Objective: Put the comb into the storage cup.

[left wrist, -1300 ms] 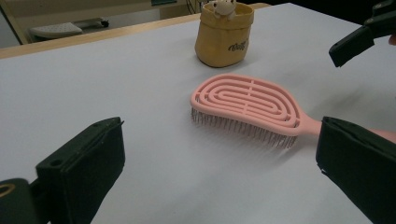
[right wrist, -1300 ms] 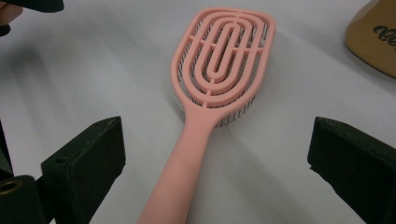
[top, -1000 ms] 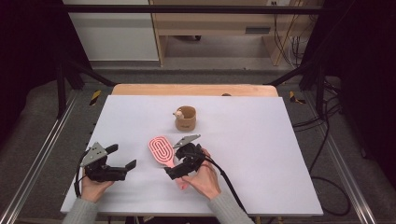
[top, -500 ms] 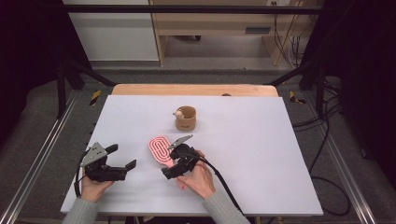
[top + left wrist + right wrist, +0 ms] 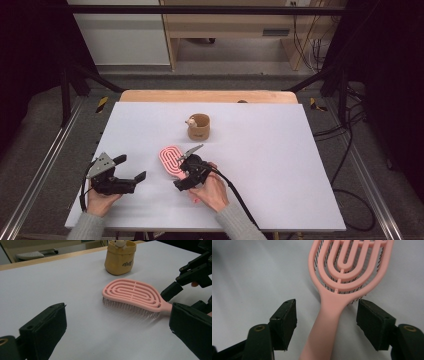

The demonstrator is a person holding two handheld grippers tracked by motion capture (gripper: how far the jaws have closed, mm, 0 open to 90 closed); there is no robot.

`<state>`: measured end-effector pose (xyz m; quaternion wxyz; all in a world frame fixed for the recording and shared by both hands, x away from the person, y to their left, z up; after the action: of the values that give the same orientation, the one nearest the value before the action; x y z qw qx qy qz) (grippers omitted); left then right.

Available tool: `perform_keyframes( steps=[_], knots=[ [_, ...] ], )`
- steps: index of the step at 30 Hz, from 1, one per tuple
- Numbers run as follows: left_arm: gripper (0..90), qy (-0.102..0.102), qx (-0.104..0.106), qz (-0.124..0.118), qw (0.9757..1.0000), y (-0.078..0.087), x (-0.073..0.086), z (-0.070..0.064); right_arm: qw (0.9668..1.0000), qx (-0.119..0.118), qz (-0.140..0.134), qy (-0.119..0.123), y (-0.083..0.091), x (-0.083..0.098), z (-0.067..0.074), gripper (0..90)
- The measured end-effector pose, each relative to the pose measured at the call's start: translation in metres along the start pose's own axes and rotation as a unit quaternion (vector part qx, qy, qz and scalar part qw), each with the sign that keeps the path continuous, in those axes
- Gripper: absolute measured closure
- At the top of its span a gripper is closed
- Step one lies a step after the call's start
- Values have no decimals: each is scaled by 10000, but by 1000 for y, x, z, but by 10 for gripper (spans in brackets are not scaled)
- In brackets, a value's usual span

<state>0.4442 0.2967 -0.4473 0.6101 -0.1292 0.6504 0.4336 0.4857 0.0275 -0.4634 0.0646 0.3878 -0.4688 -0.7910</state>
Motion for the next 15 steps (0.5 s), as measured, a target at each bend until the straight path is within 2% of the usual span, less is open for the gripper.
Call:
perform_keyframes(
  steps=[6, 15],
  knots=[
    [12, -1, -6, 0, 10000, 0, 0, 0, 9996, -112, 245, -73, -5, -1, -1, 450],
    [12, 6, -1, 3, 10000, 0, 0, 0, 9991, -147, 386, -120, -7, -2, 0, 576]
  ],
)
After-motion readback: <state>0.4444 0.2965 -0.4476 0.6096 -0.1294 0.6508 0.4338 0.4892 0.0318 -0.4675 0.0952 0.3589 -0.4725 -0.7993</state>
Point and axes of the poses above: each handheld gripper's, and its own axes: y roughly backward along the jaws, x roughly out of its underside, z roughly to its left, the point moved 1 cm from there along -y, roughly forward along the jaws, and after that the axes turned 10 degrees about -y, right-handed, at the moved point
